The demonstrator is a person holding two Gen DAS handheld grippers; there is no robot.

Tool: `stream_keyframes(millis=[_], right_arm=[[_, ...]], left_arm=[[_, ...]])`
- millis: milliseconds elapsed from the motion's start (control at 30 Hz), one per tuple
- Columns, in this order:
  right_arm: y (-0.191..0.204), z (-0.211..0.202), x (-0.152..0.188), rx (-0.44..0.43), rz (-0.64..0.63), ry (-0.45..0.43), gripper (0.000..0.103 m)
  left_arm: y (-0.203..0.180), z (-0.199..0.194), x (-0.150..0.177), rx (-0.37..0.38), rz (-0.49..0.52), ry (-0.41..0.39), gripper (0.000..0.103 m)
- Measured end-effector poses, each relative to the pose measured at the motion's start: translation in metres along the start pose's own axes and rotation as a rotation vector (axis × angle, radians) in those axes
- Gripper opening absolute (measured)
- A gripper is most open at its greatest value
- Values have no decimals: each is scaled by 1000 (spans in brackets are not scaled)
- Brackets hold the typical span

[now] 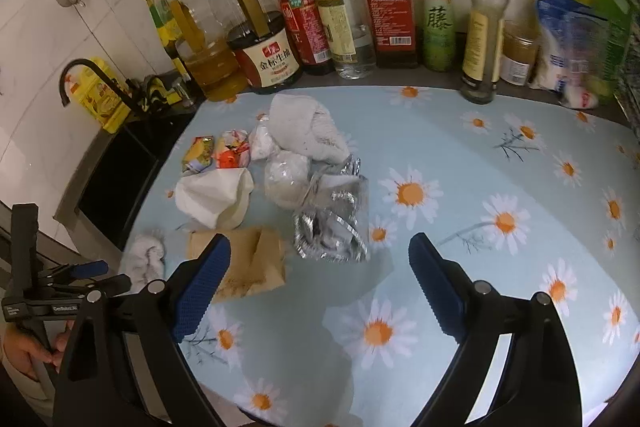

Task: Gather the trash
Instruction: 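Grasp the white cloth with the left tool while the right tool grasps the crumpled foil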

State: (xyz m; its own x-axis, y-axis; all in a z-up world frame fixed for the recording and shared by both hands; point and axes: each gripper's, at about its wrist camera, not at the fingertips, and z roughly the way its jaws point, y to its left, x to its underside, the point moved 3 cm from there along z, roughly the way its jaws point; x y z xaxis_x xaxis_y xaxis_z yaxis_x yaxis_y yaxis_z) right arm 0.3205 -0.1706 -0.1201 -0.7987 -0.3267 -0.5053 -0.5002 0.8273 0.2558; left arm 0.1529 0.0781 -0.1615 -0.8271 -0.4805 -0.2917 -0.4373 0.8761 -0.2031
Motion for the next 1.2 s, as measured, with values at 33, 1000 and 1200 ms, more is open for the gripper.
stream_keyframes(millis=[33,1000,1200], right_arm=[[0,6,-2,-2,-4,11,87],[-18,84,-21,-23,-35,146,58],[-17,73,-19,-33,-35,126,55]], left_arm=[[1,3,-2,0,-12,6,95],[12,39,-18,-92,-85,48,37],[14,31,-17,-81,-93,36,29]])
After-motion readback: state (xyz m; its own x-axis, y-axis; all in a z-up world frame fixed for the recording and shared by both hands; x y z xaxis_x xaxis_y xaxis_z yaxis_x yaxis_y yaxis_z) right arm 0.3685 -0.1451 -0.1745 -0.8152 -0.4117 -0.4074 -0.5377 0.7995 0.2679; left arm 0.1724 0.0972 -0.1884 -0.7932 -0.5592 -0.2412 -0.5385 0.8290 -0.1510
